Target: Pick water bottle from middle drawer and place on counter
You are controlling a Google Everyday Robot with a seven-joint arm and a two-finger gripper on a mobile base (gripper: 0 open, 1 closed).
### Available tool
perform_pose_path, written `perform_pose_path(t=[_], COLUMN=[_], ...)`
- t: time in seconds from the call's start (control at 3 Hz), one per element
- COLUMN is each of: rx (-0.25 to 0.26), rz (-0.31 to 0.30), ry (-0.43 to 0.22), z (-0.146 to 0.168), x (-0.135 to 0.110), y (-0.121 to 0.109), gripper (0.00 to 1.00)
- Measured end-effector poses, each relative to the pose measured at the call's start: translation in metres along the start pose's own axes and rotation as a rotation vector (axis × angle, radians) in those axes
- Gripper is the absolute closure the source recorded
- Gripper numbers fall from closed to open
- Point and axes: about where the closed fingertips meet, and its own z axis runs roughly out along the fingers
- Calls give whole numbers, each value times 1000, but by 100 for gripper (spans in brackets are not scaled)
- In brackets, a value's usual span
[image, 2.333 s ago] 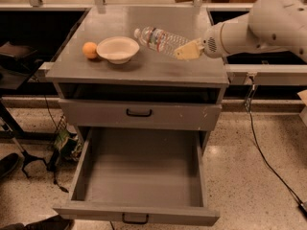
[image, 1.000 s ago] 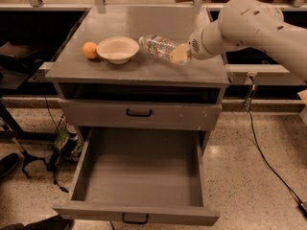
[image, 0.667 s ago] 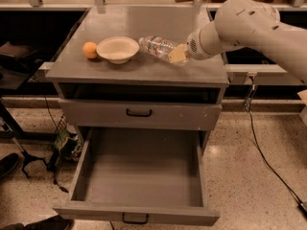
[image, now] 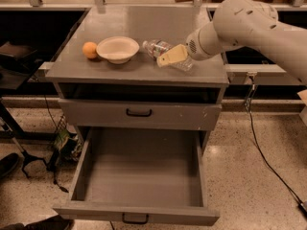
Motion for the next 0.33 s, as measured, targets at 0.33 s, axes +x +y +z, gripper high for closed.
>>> perform_pose_path(t=[0.33], rx=[0], rz=[0], ry=[0], z=[0], x=[0], y=[0], gripper=[0])
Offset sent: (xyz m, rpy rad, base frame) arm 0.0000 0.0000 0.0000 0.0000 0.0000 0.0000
